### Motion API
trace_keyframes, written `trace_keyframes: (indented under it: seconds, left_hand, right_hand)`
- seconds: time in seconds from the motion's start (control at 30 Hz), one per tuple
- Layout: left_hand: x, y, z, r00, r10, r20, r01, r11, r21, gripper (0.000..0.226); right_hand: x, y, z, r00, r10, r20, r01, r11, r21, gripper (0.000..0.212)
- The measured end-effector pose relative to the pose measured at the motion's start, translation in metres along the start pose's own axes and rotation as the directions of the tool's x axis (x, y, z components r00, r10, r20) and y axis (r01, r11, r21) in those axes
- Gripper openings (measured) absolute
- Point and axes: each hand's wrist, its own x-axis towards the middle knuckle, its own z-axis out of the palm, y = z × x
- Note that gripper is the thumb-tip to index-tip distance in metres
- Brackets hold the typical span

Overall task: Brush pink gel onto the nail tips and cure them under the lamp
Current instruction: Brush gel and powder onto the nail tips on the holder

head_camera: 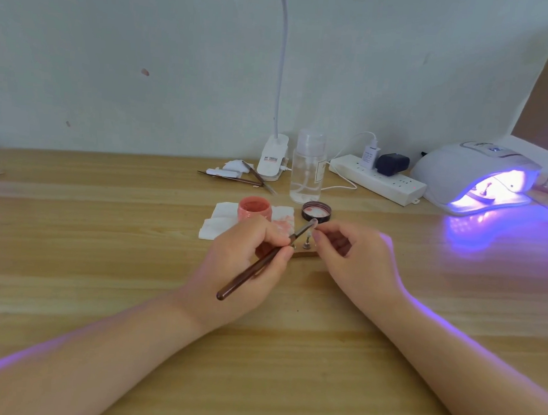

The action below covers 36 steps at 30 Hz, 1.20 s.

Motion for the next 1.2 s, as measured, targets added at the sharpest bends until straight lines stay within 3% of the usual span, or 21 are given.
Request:
trace_keyframes:
  seconds: [0.2,0.43,0.63,0.9,1.07,1.2]
  left_hand:
    - [-0.0012,-0.0068,-0.0035,0.991,0.121,-0.049,-0.122,0.992,-0.016,0.007]
    - [0.0002,-0.0079,0.0035,0.994,0.091,-0.066,-0.09,0.996,0.015,0.011]
    - [-0.0001,-0.0057,-0.0012,0.989,0.148,-0.027,-0.147,0.989,0.025,0.011]
    - [-0.0003,-0.0022,0.0009,0.99,0.083,-0.113,-0.078,0.996,0.046,0.013]
    - [0.0004,-0.0044,0.0003,0.995,0.088,-0.044,-0.086,0.995,0.056,0.006]
    - [-0.0015,-0.0017,-0.0039,0.992,0.124,-0.029,-0.125,0.992,-0.031,0.009]
  right_hand:
    - [0.0004,0.001,0.0002,1.0,-0.001,-0.008,0.001,1.0,-0.004,0.008]
    - [-0.0001,0.0012,0.0005,1.0,-0.03,-0.002,0.03,0.999,-0.026,0.009]
    - [0.0,0.0015,0.0005,1.0,-0.027,-0.012,0.027,0.999,-0.034,0.008]
    - [0.0,0.0011,0.0003,1.0,-0.028,0.003,0.029,0.999,-0.039,0.01]
    - [-0.0004,0.0009,0.0004,0.999,-0.034,0.0,0.034,0.999,-0.031,0.01]
    - [-0.0007,0.0021,0.0008,1.0,0.015,-0.013,-0.015,1.0,0.002,0.008]
